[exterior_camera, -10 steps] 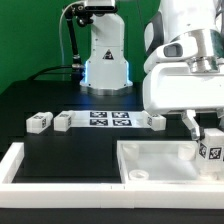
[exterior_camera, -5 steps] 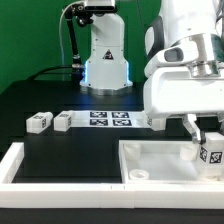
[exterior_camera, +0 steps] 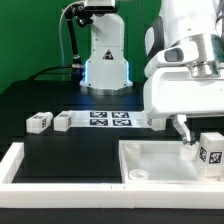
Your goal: Assemble square table
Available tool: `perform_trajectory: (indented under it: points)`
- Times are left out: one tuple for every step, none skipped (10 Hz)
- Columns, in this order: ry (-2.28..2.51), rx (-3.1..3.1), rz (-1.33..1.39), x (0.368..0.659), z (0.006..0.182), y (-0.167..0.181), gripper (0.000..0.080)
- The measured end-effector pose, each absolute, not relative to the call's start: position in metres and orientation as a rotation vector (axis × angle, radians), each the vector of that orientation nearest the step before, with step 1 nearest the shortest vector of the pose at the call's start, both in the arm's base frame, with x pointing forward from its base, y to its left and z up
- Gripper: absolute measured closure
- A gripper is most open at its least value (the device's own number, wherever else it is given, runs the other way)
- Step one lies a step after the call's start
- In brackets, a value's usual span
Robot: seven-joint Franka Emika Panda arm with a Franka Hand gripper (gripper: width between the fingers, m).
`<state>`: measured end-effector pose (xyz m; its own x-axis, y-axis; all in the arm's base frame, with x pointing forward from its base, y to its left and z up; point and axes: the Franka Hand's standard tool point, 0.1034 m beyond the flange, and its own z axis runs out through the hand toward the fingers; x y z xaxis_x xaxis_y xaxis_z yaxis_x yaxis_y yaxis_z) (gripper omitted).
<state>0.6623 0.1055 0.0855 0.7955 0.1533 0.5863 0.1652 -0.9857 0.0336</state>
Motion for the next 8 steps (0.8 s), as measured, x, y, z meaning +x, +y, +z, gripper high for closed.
perform_trajectory:
  points:
    - [-0.263,-2.958,-0.963,0.662,0.085,0.105,0.0153]
    - [-0.263,-2.958,-0.963,0.662,0.085,0.106,0.0153]
    - [-0.263,-2.958,-0.963,0.662,0.085,0.105,0.0151]
    - [-0.263,-2.958,-0.963,0.662,0.085,0.105,0.0151]
    - [-0.27,-2.967,-0.94,0.663,0.085,0.104,0.0151]
    - [-0.278,-2.984,-0.893,0.666,0.089,0.1,0.0151]
    - [-0.284,-3.003,-0.822,0.671,0.094,0.096,0.0151]
    - [-0.289,-3.004,-0.836,0.676,0.097,0.091,0.0151]
